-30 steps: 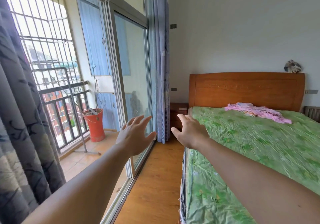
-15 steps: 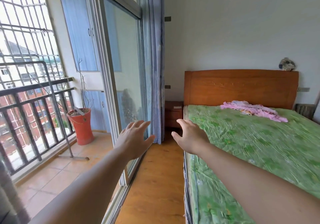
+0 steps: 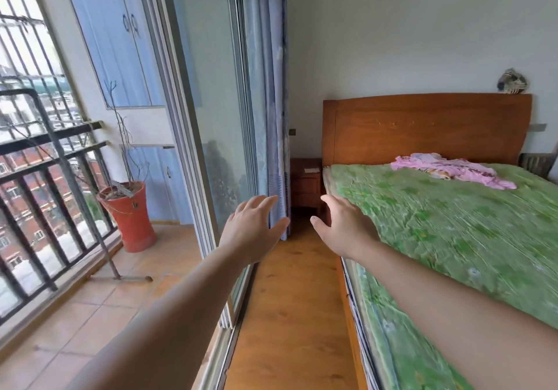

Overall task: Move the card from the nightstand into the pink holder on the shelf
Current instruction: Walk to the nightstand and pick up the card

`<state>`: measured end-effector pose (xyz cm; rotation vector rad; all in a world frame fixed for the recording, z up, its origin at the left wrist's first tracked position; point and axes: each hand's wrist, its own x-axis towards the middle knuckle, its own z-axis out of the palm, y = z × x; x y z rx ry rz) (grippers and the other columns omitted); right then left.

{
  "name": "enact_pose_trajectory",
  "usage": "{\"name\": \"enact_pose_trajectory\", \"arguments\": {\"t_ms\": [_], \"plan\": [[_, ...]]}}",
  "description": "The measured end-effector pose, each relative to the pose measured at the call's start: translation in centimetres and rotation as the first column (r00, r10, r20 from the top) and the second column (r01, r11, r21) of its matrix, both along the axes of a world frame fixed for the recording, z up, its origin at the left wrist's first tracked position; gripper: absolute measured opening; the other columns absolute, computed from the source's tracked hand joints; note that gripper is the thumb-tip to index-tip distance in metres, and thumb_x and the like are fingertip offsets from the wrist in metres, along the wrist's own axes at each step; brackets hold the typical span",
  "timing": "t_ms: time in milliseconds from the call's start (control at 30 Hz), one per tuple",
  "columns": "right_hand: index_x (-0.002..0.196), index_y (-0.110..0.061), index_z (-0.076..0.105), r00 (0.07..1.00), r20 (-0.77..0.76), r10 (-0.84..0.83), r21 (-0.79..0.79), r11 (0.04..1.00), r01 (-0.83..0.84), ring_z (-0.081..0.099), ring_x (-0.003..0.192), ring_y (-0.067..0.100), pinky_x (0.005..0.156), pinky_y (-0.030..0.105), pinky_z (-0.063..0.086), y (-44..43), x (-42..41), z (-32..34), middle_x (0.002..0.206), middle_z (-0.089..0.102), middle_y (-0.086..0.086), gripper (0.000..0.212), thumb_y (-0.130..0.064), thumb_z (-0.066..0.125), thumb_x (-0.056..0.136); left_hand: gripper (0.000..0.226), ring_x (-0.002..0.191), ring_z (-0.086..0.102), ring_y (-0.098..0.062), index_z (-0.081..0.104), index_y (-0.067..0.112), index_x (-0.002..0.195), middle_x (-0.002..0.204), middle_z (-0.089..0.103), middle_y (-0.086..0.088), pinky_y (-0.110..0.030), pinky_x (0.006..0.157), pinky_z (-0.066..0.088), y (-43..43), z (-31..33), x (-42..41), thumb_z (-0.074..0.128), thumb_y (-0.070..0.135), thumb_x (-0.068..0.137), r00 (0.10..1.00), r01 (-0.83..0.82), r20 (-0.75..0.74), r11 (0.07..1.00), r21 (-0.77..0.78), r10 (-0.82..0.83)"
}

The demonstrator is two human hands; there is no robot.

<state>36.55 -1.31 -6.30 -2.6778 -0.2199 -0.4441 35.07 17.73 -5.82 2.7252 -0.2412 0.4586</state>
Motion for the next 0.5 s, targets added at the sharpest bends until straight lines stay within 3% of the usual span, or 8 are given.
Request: {"name": "enact_pose_trajectory", "arguments": {"t_ms": [167,500], "plan": [[0.139,-0.019,0.035,1.0,-0.012,-0.012,0.024,1.0,0.012,0.043,0.125,0.024,0.088,0.035,0.04,0.7,7.1,-1.3,0.144,0.042,0.003,0.053,-0.043,0.045,0.093,0.061,0.139,0.03,-0.022,0.031,0.031,0.144,0.152,0.036,0.003,-0.046,0.113,0.029,0.8,-1.6,7.4,0.041,0.057,0.09,1.0,0.012,-0.021,1.0,-0.019,-0.013],[0.136,-0.022,0.039,1.0,0.022,-0.004,0.046,0.999,0.003,0.047,0.122,0.023,0.088,0.038,0.046,-1.2,26.5,-3.5,0.142,0.045,-0.001,0.05,-0.046,0.046,0.092,0.058,0.139,0.03,-0.021,0.032,0.034,0.142,0.151,0.037,0.005,-0.045,0.113,0.028,0.6,-3.1,27.2,0.041,0.057,0.09,0.997,-0.002,-0.072,1.0,-0.026,0.001]]}}
